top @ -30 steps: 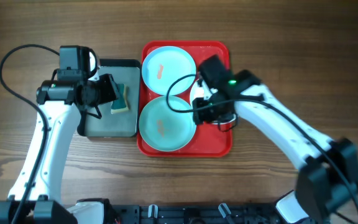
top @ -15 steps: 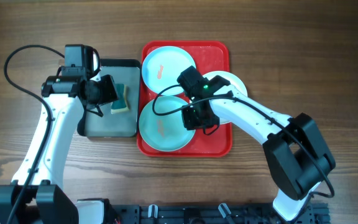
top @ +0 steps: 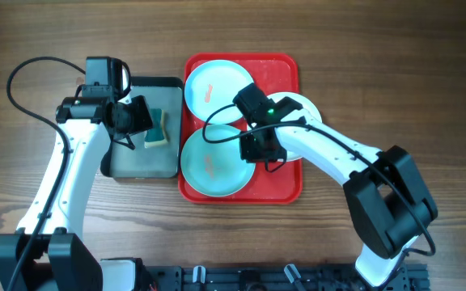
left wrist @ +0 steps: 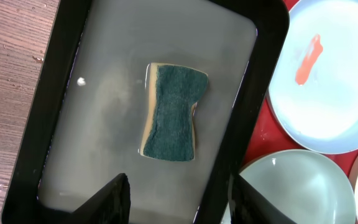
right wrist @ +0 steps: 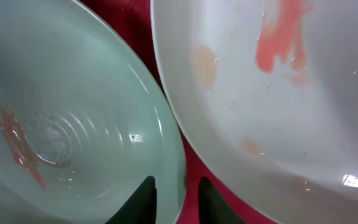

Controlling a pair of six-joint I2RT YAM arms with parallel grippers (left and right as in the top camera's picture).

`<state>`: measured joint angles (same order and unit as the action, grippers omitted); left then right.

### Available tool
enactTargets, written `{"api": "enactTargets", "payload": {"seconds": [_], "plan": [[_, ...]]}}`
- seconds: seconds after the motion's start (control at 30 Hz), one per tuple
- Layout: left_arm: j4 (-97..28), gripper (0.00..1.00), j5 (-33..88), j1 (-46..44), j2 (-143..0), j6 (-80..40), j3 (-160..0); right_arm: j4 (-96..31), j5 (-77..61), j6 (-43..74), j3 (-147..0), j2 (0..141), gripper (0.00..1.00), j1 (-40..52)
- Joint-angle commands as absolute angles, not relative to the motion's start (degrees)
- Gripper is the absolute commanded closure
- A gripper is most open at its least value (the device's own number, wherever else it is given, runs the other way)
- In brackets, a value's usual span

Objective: Clean dirty plates on tray and stack at the side
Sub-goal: 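Grasp the green-yellow sponge with the left gripper and lift it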

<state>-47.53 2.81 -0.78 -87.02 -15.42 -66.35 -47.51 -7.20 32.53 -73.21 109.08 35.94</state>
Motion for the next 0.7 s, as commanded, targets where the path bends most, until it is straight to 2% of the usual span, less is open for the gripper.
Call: {"api": "enactTargets", "payload": {"seconds": [0.0,0.67], "plan": [[-47.13,0.53,1.80,-0.47,-87.46,-15.92,-66.70,-47.42,-6.46,33.65,-72.62,110.28,0.81,35.81],[-45.19,0.53,1.80,-0.47,-87.46,-15.90,-64.34,-45.01,-7.97,39.07,-70.48,110.28,0.90,35.77]]}}
